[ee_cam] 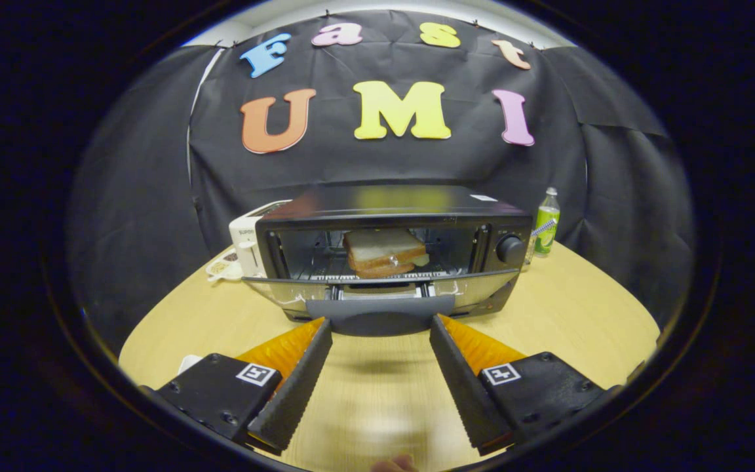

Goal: Open the toaster oven, put the food inside, and close the toaster oven door.

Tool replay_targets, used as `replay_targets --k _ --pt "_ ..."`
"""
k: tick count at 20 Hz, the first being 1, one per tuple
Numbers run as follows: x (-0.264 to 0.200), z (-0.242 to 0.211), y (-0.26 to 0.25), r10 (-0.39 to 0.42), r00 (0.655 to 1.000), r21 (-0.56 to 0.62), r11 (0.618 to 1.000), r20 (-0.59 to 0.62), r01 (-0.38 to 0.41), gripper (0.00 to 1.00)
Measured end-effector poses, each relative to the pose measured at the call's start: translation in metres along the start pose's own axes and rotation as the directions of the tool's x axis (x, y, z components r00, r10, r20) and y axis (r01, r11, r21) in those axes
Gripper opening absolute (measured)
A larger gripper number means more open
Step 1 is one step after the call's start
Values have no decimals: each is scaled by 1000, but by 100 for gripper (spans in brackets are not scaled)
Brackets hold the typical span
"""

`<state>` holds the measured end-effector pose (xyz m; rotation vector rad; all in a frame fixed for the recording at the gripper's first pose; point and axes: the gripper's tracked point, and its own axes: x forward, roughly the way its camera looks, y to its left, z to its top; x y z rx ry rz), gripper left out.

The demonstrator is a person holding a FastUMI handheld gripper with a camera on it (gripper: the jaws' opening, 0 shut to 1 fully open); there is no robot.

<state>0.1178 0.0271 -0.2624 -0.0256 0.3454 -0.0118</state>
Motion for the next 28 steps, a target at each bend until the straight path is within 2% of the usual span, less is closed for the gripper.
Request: replay_targets --k 2,7,10,21,28 --pt "2 5 -3 4 1000 -6 1000 15 -4 99" --pt "1 15 -17 9 1000 104 994 9 -10 99" --pt "-13 22 -23 7 1000 110 994 17 -9 99" --pt "-143 102 -36 -8 976 -3 1000 217 8 99" --pt "-222 137 -45 10 950 0 1000 313 -10 99"
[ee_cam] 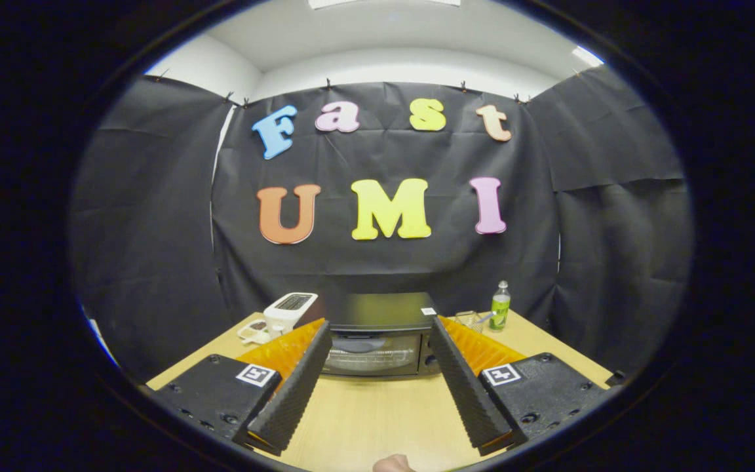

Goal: Open the toaster oven, put the food inside, and close the toaster oven door.

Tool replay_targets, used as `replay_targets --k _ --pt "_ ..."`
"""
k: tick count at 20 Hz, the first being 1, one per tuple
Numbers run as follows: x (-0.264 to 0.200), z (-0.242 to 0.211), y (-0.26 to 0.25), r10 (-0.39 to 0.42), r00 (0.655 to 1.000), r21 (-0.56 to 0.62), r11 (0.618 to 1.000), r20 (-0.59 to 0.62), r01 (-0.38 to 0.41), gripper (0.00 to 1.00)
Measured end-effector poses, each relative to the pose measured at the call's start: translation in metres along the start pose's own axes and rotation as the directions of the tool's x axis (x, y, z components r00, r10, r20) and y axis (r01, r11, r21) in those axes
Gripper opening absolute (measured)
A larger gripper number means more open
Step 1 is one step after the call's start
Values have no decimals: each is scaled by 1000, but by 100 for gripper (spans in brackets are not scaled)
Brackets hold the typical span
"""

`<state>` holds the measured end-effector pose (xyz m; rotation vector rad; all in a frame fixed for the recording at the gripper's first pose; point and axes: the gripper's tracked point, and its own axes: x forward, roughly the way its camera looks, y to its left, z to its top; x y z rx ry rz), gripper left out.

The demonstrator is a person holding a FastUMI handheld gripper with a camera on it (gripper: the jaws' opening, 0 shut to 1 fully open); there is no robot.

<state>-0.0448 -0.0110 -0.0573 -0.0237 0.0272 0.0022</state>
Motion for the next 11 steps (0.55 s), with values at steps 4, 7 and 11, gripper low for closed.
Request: replay_targets --k 4,7,11 --pt "-17 18 -9 -22 999 50 999 38 21 99" --pt "-23 23 -9 -11 999 71 997 46 7 100" --pt "-28 26 -9 -8 998 57 998 62 5 99"
